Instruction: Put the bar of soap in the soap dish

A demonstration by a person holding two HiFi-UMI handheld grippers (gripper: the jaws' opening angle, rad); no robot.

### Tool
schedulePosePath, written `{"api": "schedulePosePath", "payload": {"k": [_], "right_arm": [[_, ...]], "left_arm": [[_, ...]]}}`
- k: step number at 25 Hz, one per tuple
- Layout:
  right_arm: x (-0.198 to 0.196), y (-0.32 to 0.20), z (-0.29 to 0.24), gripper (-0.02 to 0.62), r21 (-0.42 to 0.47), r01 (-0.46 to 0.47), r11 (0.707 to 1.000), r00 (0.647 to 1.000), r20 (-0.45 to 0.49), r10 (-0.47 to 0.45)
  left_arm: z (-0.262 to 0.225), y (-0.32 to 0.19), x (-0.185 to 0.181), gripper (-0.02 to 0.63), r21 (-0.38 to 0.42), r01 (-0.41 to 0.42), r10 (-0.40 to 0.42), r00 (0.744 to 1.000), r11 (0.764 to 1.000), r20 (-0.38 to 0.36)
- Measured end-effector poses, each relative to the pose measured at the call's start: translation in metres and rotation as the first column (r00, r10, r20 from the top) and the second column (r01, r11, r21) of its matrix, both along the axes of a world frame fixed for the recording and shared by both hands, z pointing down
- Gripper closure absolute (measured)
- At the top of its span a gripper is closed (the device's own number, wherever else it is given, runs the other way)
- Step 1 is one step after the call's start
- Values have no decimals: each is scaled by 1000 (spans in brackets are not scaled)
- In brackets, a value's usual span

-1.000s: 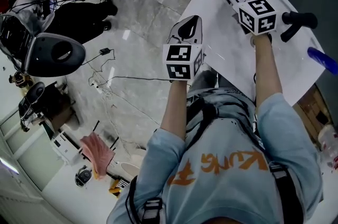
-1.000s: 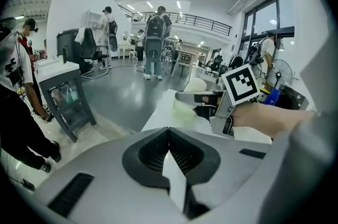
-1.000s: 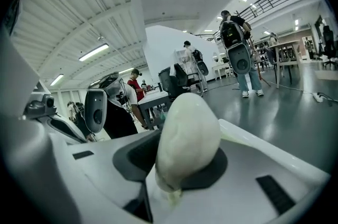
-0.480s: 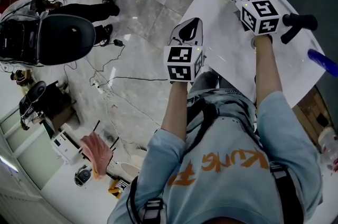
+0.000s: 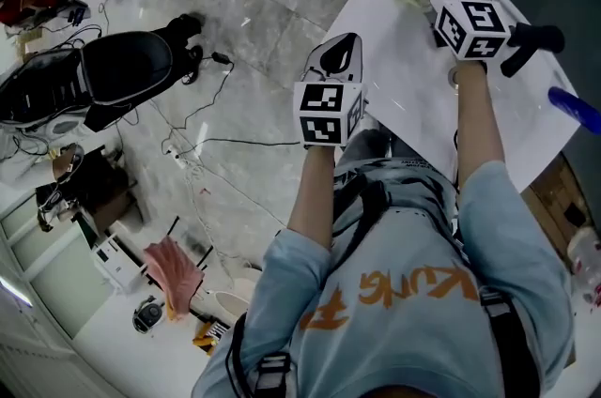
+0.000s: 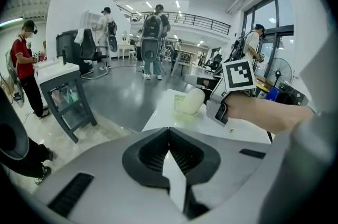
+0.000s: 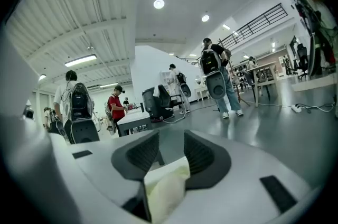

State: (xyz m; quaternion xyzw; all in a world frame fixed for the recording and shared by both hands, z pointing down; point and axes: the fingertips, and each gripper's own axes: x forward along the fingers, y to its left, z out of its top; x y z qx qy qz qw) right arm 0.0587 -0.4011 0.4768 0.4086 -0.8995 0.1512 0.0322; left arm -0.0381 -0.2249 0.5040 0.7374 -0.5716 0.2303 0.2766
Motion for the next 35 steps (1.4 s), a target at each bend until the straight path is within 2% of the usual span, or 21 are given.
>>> {"api": "schedulePosePath", "payload": {"k": [9,15,26,29,35], "right_arm": [[-2,-13,-34,446,72,-75,995,995,72,69],[-6,-2,-73,451,122,-83,989,993,98,71],[-3,45,-129,543,156,-152,976,986,86,140],[-1,53,-137,552,154,-200,968,976,122,183],[9,88,-164,558,183,-311,932,942,189,277]], "left_arm": [[-4,-18,-18,586,31,-6,6,1000,999,-15],[-23,-13,-22,586,76,-21,24,999,997,-29],[-79,-21,-43,586,219,-20,49,991,976,-128],[-85,-26,-55,586,245,-35,72,987,969,-144],[-106,-13,-66,586,302,-94,143,979,949,-147]]}}
